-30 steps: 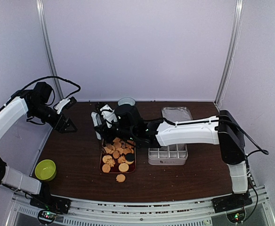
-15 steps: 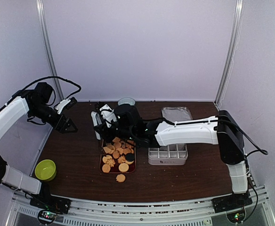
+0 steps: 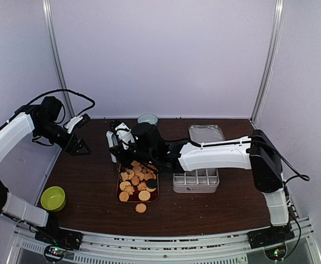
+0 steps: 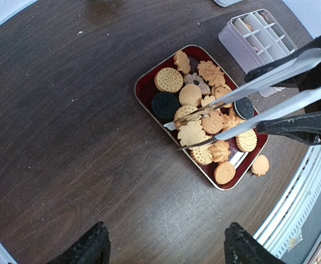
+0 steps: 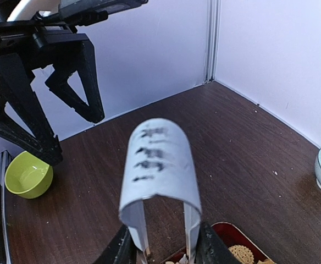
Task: Pack the cookies
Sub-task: Pick up the fake cookies from the plate.
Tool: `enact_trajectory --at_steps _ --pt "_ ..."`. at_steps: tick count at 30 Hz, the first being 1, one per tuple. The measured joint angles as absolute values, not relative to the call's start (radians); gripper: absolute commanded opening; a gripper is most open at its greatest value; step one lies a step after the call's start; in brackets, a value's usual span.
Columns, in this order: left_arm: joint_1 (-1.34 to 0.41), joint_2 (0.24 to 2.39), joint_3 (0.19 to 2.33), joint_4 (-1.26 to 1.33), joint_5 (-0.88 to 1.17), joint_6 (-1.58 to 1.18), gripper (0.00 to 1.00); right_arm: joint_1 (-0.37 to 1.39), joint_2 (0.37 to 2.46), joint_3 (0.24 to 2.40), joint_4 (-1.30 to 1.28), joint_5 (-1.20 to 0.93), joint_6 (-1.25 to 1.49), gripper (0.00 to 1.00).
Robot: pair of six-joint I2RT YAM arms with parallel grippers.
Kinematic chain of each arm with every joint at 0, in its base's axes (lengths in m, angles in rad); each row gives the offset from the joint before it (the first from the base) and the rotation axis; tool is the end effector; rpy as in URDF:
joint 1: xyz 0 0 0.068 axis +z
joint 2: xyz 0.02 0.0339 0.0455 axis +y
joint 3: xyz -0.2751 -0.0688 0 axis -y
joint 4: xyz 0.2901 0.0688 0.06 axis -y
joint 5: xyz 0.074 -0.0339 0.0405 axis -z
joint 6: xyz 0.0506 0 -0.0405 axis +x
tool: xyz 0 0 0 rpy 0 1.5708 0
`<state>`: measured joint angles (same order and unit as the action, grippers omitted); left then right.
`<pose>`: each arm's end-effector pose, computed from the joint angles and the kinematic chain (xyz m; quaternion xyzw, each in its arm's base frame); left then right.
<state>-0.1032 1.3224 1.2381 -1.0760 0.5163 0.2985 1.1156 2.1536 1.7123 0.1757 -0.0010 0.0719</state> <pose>0.2894 -0.0551 0.3073 0.2398 0.9172 -0.2295 0.2205 0.2548 0.5206 0.2408 -0.3963 0.6886 0.3401 0.5031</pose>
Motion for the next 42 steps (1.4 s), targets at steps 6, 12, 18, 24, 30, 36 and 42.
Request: enact_trajectory --at_steps 6,12,18,24,30,36,42 --pt "-0.103 1.322 1.238 -1.076 0.516 0.299 0.74 1.12 2.159 1.711 0.181 0.0 0.079 0.22" --pt "-0.103 1.326 1.238 -1.081 0.517 0.298 0.74 1.12 2.135 1.659 0.236 0.007 0.083 0.03" --pt "-0.103 1.328 1.238 -1.091 0.521 0.297 0.74 1.119 2.088 1.603 0.248 0.01 0.112 0.0" --pt "-0.103 1.328 1.238 -1.097 0.521 0.296 0.74 1.084 2.014 1.512 0.308 -0.058 0.221 0.0" --pt "-0.103 1.328 1.238 -1.099 0.521 0.296 0.74 1.055 1.972 1.473 0.346 -0.096 0.282 0.0" --pt "-0.103 1.328 1.238 -1.1 0.525 0.293 0.74 1.038 1.922 1.411 0.345 -0.084 0.28 0.0" --pt "-0.103 1.328 1.252 -1.101 0.532 0.29 0.74 0.954 1.739 1.27 0.306 -0.024 0.221 0.0"
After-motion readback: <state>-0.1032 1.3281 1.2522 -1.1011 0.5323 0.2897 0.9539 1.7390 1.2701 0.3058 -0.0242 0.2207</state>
